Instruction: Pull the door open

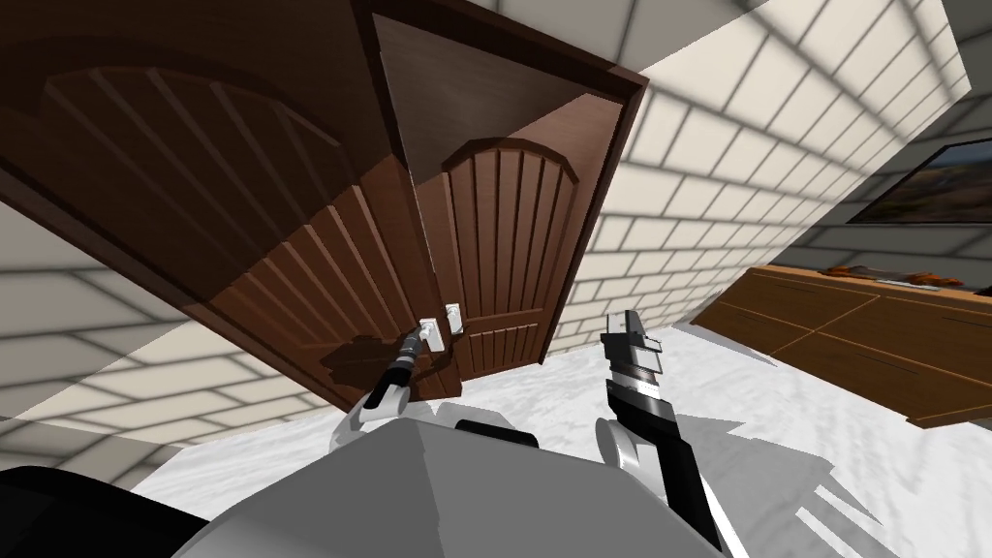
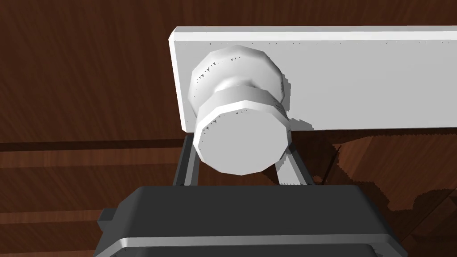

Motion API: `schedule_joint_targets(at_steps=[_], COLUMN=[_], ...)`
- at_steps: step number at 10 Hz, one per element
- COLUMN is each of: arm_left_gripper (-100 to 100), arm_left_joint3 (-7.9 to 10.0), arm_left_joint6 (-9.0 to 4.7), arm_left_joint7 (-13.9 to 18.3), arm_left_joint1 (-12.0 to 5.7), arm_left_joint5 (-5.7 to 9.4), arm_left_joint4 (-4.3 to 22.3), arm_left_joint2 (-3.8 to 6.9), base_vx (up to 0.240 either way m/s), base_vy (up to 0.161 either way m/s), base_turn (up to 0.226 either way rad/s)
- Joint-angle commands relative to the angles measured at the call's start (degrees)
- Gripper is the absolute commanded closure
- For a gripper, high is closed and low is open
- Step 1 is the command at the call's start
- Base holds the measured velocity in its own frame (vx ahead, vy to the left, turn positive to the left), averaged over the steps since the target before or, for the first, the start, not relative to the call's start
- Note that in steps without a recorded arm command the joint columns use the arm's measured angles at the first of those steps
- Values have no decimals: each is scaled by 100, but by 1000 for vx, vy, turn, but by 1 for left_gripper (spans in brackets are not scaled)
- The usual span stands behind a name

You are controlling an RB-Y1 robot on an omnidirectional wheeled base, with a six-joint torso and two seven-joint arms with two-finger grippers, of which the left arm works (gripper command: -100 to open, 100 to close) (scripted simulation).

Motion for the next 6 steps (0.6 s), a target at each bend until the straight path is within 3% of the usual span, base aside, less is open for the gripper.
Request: schedule_joint_targets(at_steps=[1, 4, 6], arm_left_gripper=[100, 100, 100], arm_left_joint3=[-3, -129, -289], arm_left_joint6=[-7, -53, -102], arm_left_joint7=[40, 152, 264], arm_left_joint1=[83, 173, 223], arm_left_joint5=[14, 35, 49], arm_left_joint4=[43, -7, -74], arm_left_joint2=[55, 194, 321], base_vx=[-199, -218, -234], base_vy=[27, 46, 72], base_turn=[-47, -104, -185])
